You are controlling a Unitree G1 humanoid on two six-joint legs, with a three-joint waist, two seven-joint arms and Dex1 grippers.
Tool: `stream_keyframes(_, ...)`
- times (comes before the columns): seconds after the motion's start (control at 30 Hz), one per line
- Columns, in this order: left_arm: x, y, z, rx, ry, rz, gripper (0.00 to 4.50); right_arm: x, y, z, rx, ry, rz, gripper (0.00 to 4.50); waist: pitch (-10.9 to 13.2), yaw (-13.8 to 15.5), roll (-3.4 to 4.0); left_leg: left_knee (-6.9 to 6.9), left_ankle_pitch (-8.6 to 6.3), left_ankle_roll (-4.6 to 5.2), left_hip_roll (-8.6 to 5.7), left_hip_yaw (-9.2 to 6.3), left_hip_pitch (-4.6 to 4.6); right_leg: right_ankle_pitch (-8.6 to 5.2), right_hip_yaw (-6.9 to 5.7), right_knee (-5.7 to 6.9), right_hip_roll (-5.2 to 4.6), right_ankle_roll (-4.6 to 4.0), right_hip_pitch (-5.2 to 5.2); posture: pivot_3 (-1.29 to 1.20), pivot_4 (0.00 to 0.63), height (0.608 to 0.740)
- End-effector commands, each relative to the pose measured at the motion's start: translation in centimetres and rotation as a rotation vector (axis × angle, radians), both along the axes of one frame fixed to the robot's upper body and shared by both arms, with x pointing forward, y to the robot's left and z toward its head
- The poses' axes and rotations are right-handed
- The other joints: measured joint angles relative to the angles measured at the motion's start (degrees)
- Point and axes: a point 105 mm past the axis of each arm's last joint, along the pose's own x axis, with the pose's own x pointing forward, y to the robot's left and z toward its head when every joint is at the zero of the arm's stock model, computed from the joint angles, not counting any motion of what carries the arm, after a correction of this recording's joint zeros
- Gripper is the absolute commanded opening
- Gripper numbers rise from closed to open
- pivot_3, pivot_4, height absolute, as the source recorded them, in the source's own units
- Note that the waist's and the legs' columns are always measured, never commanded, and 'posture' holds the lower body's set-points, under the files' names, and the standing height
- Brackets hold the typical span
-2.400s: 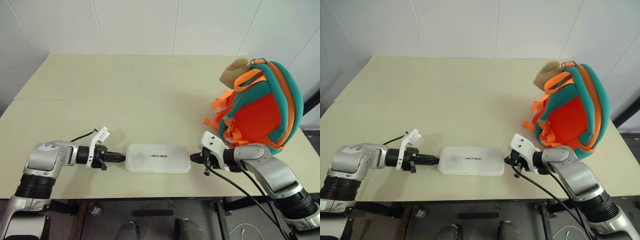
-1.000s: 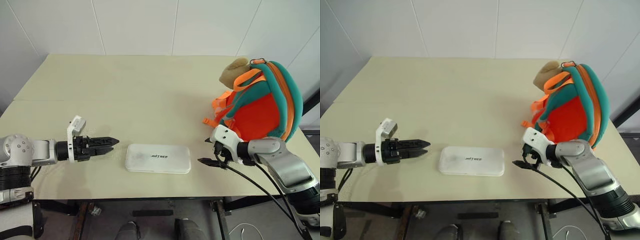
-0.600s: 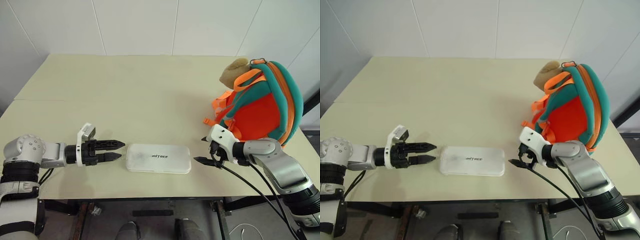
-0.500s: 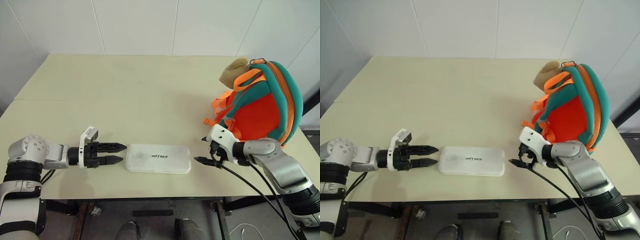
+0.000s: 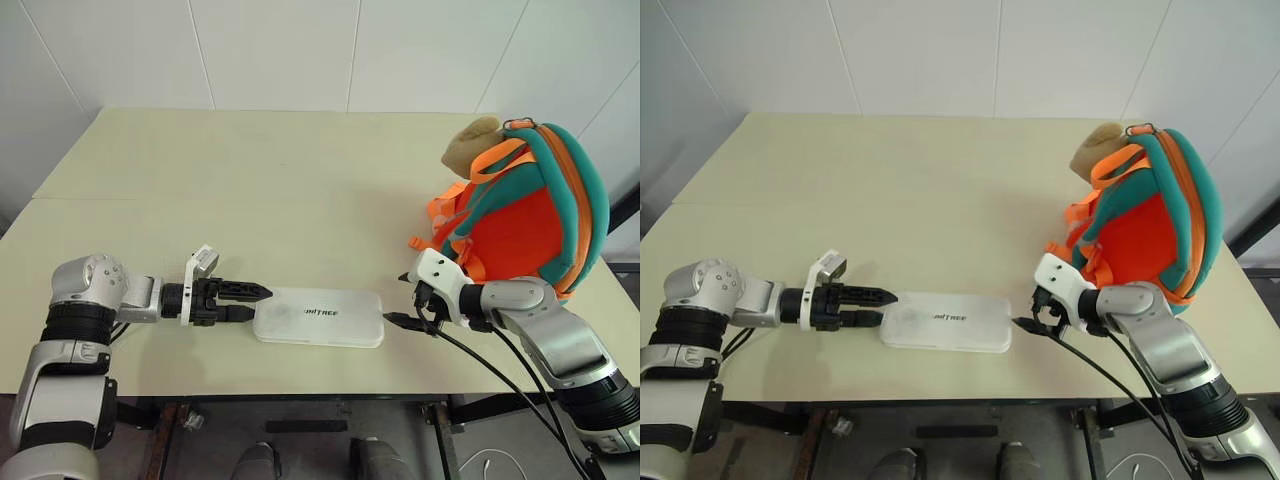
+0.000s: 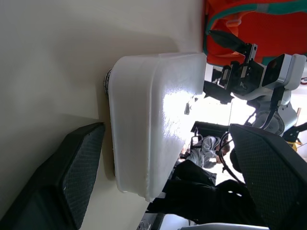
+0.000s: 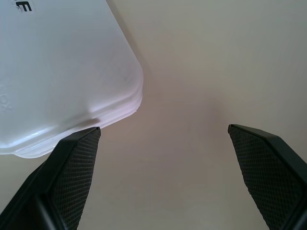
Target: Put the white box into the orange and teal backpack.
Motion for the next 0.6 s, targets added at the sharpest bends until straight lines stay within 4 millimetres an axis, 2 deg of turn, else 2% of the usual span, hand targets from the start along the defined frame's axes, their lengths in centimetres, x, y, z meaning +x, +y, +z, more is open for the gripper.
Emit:
stream_keyframes(0.03,0.0,-1.3,0.4,0.002,-0.022,-0.059,4.45,-0.2,0.8,1.0,0.006,-0.041,0.032,4.5,0.0,0.05,0.0,0.0,0.0,0.0,0.0,0.0,0.0,0.0,0.0,0.0,0.0,0.0,0.0,0.0,0.15,0.74)
stream_keyframes(0.37,-0.2,-2.5,0.0,0.007,-0.045,-0.105,4.45,-0.3,1.1,1.2,0.01,-0.046,0.037,4.5,0.0,0.01,0.0,-0.01,0.0,0.0,0.0,0.0,-0.02,0.0,0.0,-0.04,0.0,0.0,0.01,0.0,0.15,0.74)
stream_keyframes(0.6,-0.3,-1.7,0.1,-0.002,-0.063,-0.083,2.31,-0.4,0.0,1.4,0.006,-0.047,0.003,4.5,0.0,-0.04,0.0,-0.03,0.0,0.0,0.0,-0.01,-0.01,0.0,0.0,-0.05,0.0,0.0,0.0,0.0,0.15,0.74)
